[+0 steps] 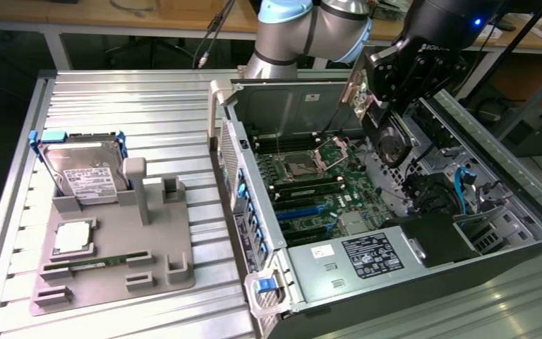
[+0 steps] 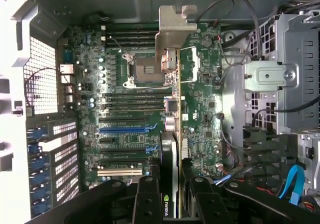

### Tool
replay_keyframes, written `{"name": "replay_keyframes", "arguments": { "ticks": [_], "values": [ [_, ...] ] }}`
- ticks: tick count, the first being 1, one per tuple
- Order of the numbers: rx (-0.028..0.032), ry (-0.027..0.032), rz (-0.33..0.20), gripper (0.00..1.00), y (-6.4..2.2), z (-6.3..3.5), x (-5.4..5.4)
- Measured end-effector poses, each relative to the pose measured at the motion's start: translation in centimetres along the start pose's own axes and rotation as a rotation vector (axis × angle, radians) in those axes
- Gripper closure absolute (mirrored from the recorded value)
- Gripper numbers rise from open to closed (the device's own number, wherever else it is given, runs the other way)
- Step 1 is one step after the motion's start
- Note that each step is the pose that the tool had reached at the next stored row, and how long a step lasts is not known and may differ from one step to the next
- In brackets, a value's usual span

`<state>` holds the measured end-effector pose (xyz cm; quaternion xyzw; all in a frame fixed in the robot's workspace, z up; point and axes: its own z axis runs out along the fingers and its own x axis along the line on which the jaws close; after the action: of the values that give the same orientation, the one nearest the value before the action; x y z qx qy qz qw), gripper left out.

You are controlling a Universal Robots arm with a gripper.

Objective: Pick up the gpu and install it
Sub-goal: 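Insert the gpu into the slot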

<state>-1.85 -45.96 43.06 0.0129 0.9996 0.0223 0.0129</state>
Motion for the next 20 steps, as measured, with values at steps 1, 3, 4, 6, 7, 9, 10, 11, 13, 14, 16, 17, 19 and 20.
{"name": "replay_keyframes", "arguments": {
  "ticks": [1,3,4,6,7,9,10,11,13,14,16,17,19,20],
  "values": [
    [-0.0001,0.0001,-0.002,0.73,0.00,0.00,0.00],
    [-0.0002,0.0002,-0.006,0.73,0.00,0.00,0.00],
    [-0.0003,0.0003,-0.008,0.73,0.00,0.00,0.00],
    [-0.0004,0.0005,-0.012,0.73,0.00,0.00,0.00],
    [-0.0004,0.0006,-0.014,0.73,0.00,0.00,0.00],
    [-0.0005,0.0007,-0.018,0.73,0.00,0.00,0.00],
    [-0.0006,0.0009,-0.020,0.73,0.00,0.00,0.00],
    [-0.0006,0.0010,-0.022,0.73,0.00,0.00,0.00],
    [-0.0007,0.0011,-0.025,0.73,0.00,0.00,0.00],
    [-0.0007,0.0012,-0.027,0.73,0.00,0.00,0.00],
    [-0.0008,0.0014,-0.031,0.73,0.00,0.00,0.00],
    [-0.0009,0.0015,-0.033,0.73,0.00,0.00,0.00],
    [-0.0010,0.0017,-0.038,0.73,0.00,0.00,0.00],
    [-0.0011,0.0018,-0.041,0.73,0.00,0.00,0.00]
  ]
}}
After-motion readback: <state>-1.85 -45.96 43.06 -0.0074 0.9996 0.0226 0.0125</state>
